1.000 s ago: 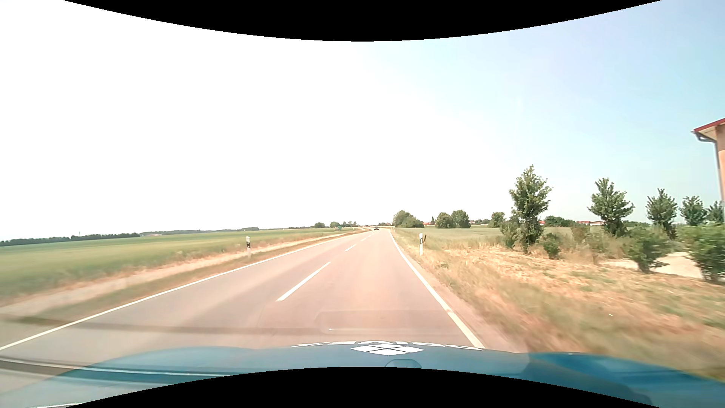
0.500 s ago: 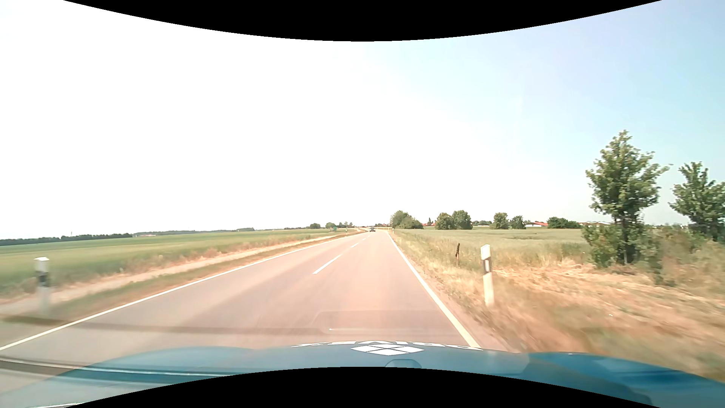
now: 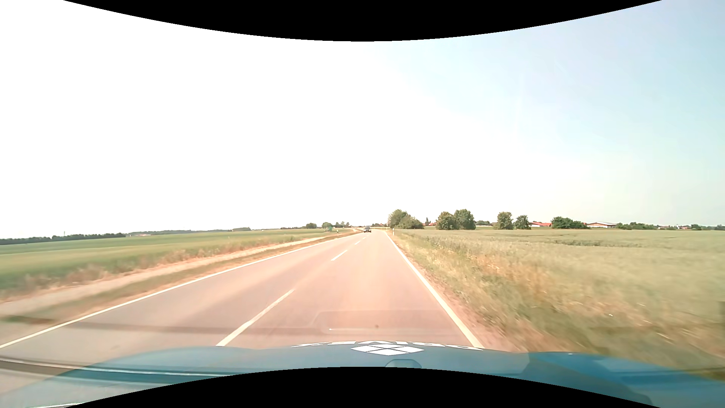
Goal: Follow the waypoints while adhering to traffic rules and regulations
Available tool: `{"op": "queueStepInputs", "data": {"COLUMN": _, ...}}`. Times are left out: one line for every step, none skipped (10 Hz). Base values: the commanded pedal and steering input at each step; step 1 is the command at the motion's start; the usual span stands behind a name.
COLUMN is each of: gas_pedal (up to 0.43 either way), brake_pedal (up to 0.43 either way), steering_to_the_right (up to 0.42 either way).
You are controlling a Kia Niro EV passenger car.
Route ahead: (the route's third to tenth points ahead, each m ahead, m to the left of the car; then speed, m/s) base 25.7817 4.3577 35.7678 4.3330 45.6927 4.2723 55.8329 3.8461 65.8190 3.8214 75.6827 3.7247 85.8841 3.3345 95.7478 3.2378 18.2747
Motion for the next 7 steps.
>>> {"op": "queueStepInputs", "data": {"gas_pedal": 0.177, "brake_pedal": 0.000, "steering_to_the_right": 0.002}}
{"op": "queueStepInputs", "data": {"gas_pedal": 0.177, "brake_pedal": 0.000, "steering_to_the_right": 0.002}}
{"op": "queueStepInputs", "data": {"gas_pedal": 0.177, "brake_pedal": 0.000, "steering_to_the_right": 0.001}}
{"op": "queueStepInputs", "data": {"gas_pedal": 0.177, "brake_pedal": 0.000, "steering_to_the_right": 0.002}}
{"op": "queueStepInputs", "data": {"gas_pedal": 0.177, "brake_pedal": 0.000, "steering_to_the_right": 0.002}}
{"op": "queueStepInputs", "data": {"gas_pedal": 0.177, "brake_pedal": 0.000, "steering_to_the_right": 0.003}}
{"op": "queueStepInputs", "data": {"gas_pedal": 0.177, "brake_pedal": 0.000, "steering_to_the_right": 0.004}}
